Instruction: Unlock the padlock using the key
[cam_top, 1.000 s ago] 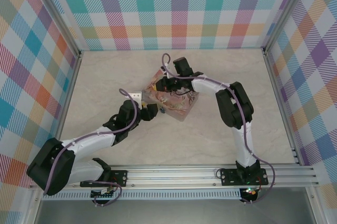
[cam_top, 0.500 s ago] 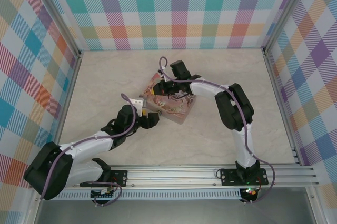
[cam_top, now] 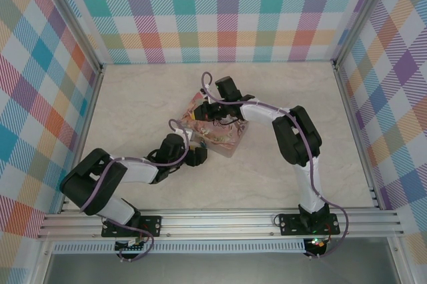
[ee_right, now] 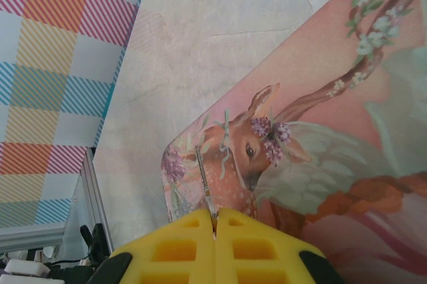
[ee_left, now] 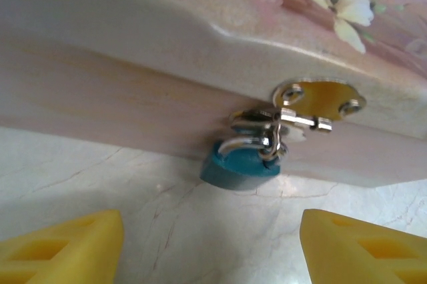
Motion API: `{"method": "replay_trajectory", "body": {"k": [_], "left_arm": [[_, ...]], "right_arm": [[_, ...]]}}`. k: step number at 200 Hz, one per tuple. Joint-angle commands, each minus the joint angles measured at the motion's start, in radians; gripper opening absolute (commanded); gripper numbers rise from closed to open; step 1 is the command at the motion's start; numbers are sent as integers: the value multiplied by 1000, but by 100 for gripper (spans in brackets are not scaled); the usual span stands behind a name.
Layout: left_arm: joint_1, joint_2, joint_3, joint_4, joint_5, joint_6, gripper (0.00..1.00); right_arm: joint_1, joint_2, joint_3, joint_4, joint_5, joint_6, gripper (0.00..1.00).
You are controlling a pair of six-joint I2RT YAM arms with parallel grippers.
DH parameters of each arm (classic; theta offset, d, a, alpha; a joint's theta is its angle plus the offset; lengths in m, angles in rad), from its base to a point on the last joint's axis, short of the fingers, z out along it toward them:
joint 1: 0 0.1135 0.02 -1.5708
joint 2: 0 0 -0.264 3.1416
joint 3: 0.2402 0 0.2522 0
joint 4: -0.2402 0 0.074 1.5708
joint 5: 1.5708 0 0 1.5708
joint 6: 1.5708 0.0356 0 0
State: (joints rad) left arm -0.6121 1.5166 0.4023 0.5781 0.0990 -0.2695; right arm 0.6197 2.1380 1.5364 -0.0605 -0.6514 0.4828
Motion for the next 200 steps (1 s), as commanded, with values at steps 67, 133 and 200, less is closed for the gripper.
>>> {"method": "replay_trajectory", "body": {"k": [67,133,200], "left_arm": [[-8,84,49,112,9,54,70],[-7,105,88,108,42,55,60],[-8,115,92,109,31,10,48]], "right_arm": [[16,7,-33,-86,27,-4,7],[17,2,-41,-76,29,-4,7],[18,2,-42,-73,27,-6,7]]}}
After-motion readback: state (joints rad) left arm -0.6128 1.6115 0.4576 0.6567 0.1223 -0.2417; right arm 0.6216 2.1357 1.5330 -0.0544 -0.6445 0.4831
